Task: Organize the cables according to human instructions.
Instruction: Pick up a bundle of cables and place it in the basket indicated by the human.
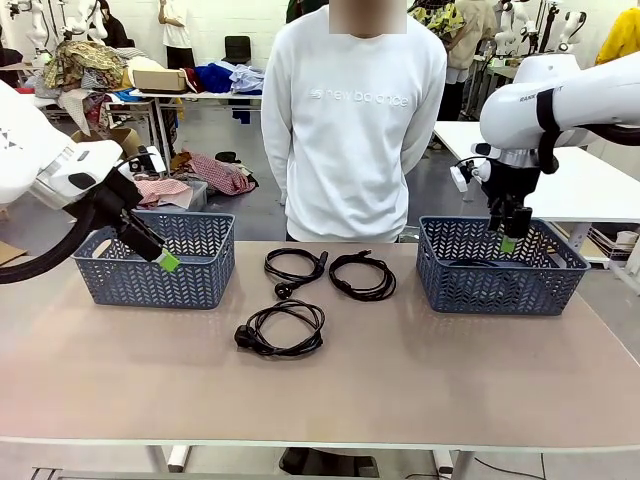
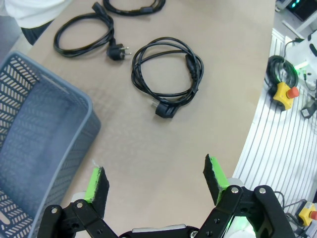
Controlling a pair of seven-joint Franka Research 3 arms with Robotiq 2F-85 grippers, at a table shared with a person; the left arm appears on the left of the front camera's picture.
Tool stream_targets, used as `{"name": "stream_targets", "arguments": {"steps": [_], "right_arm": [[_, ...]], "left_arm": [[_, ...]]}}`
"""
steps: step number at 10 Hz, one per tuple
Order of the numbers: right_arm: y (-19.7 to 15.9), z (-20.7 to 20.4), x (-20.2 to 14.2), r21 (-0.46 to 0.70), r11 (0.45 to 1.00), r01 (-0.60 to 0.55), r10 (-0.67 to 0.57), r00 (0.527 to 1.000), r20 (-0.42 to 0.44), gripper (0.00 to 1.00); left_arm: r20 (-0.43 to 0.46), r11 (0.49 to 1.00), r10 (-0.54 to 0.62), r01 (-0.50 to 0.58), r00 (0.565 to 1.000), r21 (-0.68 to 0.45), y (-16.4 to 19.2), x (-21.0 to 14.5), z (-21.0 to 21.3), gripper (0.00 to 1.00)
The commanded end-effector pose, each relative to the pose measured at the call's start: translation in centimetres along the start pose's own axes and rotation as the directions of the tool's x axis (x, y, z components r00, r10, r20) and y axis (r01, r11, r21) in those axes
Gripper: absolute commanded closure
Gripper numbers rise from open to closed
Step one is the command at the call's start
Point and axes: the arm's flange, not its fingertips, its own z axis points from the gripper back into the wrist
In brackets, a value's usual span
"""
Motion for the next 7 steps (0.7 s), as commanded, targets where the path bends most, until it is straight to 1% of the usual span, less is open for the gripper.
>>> {"name": "stream_targets", "arguments": {"steps": [1,2,3,6,7], "right_arm": [[-0.1,0.7,-0.2,0.019,0.999,0.043,-0.043,0.999,0.004,0.00],[-0.5,0.8,-0.8,0.031,0.997,0.064,-0.065,0.998,0.023,0.00],[0.1,0.0,-0.1,0.008,1.000,0.005,-0.005,1.000,-0.002,0.00],[0.1,-0.1,-0.4,0.017,1.000,0.015,-0.015,1.000,-0.004,0.00],[0.8,0.4,-0.2,-0.001,0.995,0.100,-0.100,0.994,0.040,0.00]], "left_arm": [[0.025,1.000,-0.015,0.015,1.000,-0.017,0.1,-0.2,-0.1,0.00],[0.025,1.000,-0.015,0.015,1.000,-0.017,0.1,-0.2,-0.1,0.00],[0.025,1.000,-0.015,0.015,1.000,-0.017,0.1,-0.2,-0.1,0.00],[0.025,1.000,-0.015,0.015,1.000,-0.017,0.1,-0.2,-0.1,0.00],[0.025,1.000,-0.015,0.015,1.000,-0.017,0.1,-0.2,-0.1,0.00]]}}
